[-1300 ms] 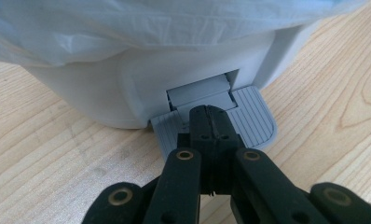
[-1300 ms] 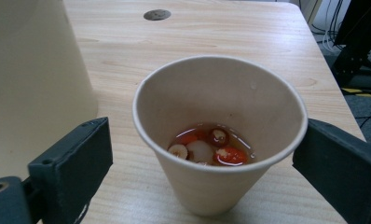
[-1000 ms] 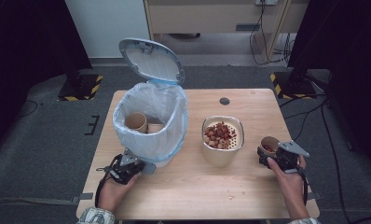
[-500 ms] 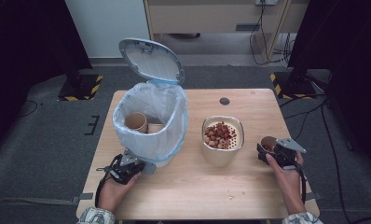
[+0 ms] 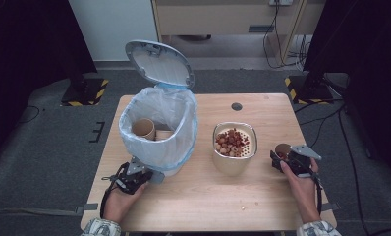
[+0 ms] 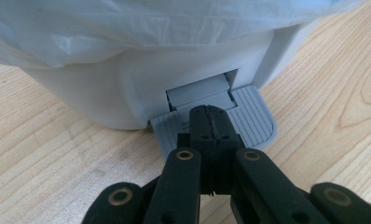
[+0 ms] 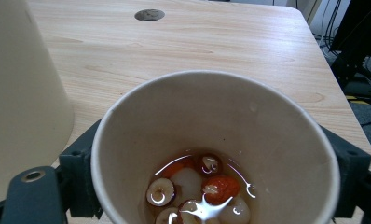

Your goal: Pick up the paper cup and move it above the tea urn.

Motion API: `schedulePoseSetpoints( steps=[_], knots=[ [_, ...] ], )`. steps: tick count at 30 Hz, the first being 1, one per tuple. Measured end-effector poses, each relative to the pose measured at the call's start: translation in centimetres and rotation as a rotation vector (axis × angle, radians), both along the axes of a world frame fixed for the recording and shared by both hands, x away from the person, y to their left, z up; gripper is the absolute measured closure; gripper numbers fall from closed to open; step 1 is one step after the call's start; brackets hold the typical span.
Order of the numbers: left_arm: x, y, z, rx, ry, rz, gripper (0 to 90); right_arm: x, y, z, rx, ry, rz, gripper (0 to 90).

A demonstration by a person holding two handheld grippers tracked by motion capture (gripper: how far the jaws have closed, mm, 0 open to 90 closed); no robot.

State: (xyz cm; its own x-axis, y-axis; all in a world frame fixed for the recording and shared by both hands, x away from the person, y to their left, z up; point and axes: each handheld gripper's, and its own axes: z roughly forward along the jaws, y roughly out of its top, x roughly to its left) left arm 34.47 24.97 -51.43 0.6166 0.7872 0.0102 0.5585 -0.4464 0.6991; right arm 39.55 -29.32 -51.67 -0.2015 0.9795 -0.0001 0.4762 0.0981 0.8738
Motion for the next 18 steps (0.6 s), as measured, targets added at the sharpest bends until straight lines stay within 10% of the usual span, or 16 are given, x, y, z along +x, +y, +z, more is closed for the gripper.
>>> schedulePoseSetpoints(
  steps=[18],
  knots=[
    [0.00, -0.03, 0.01, 0.004, -0.001, -0.002, 89.9, 0.26, -0.56, -0.26, 0.013, -0.009, 0.046, 24.5]
  ],
)
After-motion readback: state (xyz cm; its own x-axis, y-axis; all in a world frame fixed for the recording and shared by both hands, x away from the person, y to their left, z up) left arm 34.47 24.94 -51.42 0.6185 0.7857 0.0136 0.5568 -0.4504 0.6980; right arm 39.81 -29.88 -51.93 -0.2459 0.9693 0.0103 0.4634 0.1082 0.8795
